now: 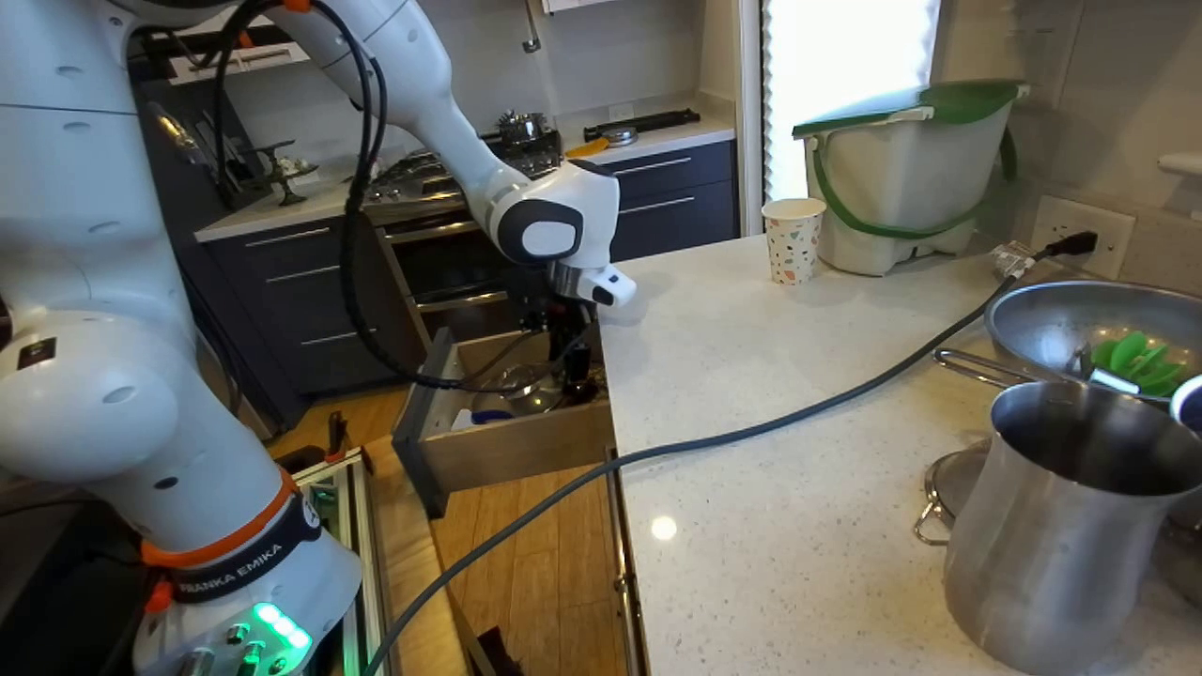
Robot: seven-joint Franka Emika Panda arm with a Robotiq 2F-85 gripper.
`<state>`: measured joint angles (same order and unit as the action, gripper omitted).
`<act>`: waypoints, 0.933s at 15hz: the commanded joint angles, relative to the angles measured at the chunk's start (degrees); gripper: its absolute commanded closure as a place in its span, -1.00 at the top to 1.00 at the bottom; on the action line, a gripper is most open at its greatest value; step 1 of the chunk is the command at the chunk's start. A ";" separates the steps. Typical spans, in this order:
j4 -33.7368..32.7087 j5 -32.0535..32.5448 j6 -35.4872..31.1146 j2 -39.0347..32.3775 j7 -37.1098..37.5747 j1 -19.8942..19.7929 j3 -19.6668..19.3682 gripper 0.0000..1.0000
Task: Remove a metallic measuring spoon from the drawer and place it on the counter top
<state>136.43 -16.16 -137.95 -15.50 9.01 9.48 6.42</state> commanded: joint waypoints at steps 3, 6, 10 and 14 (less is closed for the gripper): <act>-0.82 0.93 -6.88 -3.33 5.12 1.28 0.96 0.55; -1.01 0.48 -7.32 -3.65 5.70 1.23 1.28 -0.02; -1.12 -0.15 -6.59 -3.16 6.10 0.89 1.58 -0.57; -0.32 -1.02 -4.00 -0.39 6.57 0.54 2.02 -0.57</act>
<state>135.78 -16.33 -144.37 -18.05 14.72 10.64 7.80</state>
